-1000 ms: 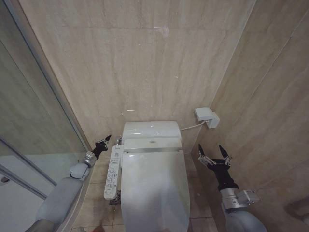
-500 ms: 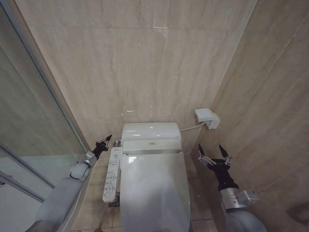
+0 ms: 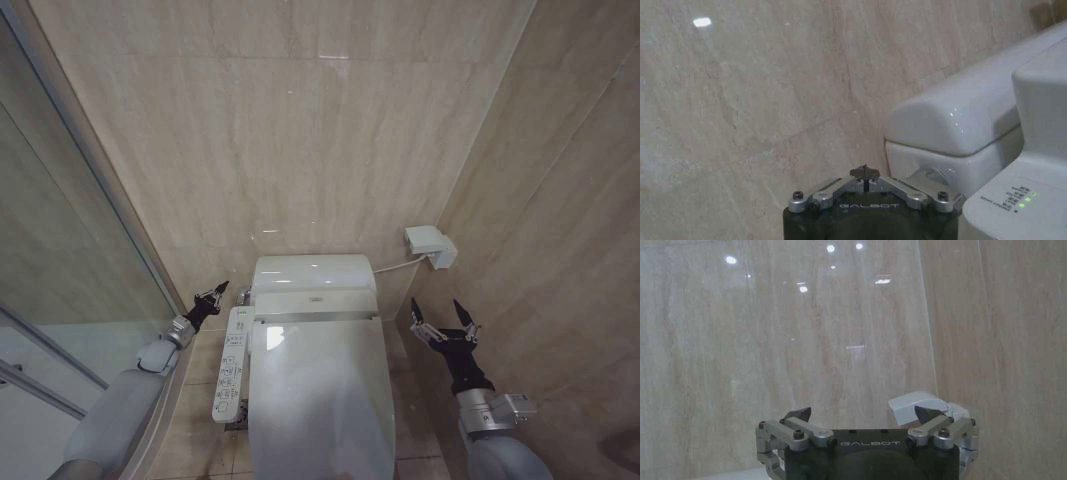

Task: Open the toilet lid, clean the toilet bowl with a toilet brush, close the toilet lid, and flush.

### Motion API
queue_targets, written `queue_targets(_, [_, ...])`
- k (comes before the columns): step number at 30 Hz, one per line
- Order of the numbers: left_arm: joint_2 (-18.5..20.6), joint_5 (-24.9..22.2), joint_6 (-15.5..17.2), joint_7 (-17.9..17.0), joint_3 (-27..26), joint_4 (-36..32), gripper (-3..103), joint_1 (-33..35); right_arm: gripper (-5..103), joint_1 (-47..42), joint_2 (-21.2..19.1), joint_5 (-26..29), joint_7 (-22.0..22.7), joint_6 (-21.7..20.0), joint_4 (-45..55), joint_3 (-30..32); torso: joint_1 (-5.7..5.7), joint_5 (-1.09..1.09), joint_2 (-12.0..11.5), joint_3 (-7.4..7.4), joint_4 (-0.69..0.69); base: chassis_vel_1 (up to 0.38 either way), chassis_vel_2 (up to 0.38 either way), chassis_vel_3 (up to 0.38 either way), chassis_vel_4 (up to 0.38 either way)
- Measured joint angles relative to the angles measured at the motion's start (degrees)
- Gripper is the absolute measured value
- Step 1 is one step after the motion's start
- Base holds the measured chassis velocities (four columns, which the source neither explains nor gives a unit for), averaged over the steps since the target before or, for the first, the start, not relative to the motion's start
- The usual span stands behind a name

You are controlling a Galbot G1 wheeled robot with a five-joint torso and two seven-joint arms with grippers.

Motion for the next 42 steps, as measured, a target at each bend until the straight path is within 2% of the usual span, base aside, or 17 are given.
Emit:
queue_targets(7, [0.1, 2.0, -1.7, 3.1, -0.6, 0.6, 0, 0.6, 100, 0.0, 0.0, 0.0, 0.0, 0.0, 0.0, 0.0, 0.00, 0.00, 0.0, 0.00, 0.01, 0.000, 0.000, 0.000, 0.000])
queue_targets(16, [-0.3, 3.5, -3.0, 5.0, 0.1, 2.7, 0, 0.8, 100, 0.0, 0.0, 0.0, 0.0, 0.0, 0.0, 0.0, 0.00, 0.00, 0.0, 0.00, 0.00, 0.000, 0.000, 0.000, 0.000])
queue_targets(37, [-2.6, 4.0, -4.2, 6.3, 1.3, 5.8, 0, -0.7, 100, 0.0, 0.0, 0.0, 0.0, 0.0, 0.0, 0.0, -0.01, 0.02, 0.0, -0.01, 0.00, 0.000, 0.000, 0.000, 0.000])
queue_targets(42, [-3.4, 4.0, -4.2, 6.2, 1.2, 5.8, 0, -0.4, 100, 0.0, 0.0, 0.0, 0.0, 0.0, 0.0, 0.0, -0.01, 0.05, 0.0, -0.01, 0.04, 0.000, 0.000, 0.000, 0.000])
